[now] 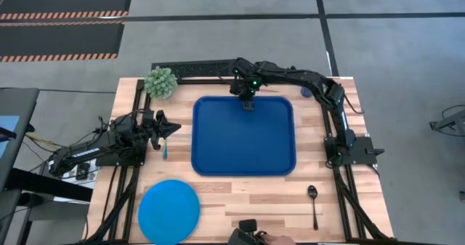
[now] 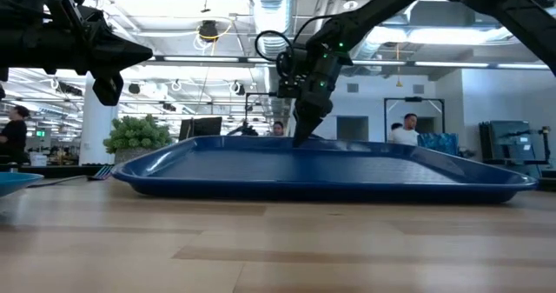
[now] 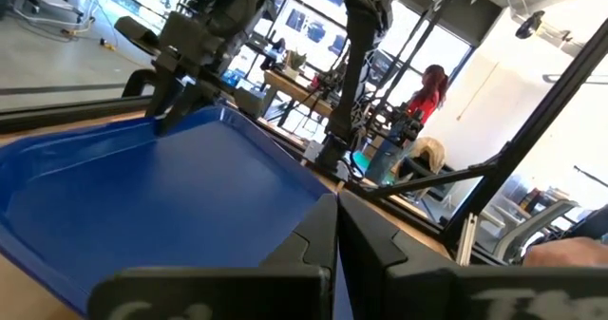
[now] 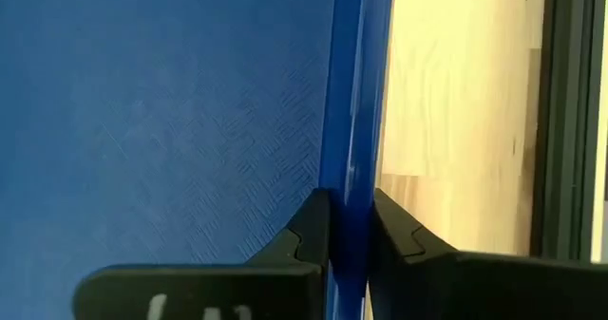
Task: Pick and place plate/cup/fork/spoon on tray
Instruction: Adjust the blue tray on the table
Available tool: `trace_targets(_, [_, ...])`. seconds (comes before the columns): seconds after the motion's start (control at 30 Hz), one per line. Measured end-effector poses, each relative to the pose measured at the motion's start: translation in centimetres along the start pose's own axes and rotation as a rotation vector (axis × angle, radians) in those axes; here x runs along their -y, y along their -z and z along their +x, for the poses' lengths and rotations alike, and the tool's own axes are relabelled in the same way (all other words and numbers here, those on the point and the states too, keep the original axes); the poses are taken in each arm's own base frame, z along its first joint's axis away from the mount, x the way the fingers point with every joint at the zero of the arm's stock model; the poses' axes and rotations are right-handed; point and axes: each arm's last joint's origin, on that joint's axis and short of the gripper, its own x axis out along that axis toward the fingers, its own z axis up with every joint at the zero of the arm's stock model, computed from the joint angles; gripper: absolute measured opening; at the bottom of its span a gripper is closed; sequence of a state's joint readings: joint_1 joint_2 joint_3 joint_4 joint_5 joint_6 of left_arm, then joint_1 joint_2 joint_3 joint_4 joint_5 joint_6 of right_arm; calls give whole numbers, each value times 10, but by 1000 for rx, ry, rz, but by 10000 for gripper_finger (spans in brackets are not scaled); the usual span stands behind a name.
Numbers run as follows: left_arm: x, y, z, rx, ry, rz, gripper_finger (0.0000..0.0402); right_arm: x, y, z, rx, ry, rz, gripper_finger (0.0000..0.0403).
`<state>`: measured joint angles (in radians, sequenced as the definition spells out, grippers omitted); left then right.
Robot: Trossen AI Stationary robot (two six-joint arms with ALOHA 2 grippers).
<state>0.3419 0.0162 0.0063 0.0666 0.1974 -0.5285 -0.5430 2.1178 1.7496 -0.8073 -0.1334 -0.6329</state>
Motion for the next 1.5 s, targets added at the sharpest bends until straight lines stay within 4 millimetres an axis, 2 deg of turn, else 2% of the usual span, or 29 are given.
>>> trace_targets(0.4, [0, 0, 0, 0, -1, 0, 0, -6, 1, 16, -39, -39, -8, 49])
trace_targets(0.97, [0, 0, 0, 1, -1, -3, 0, -4, -2, 15, -9, -8, 38, 58])
trace_targets(1.5, [0, 0, 0, 1, -1, -3, 0, -10, -6, 16, -8, -20, 34, 59])
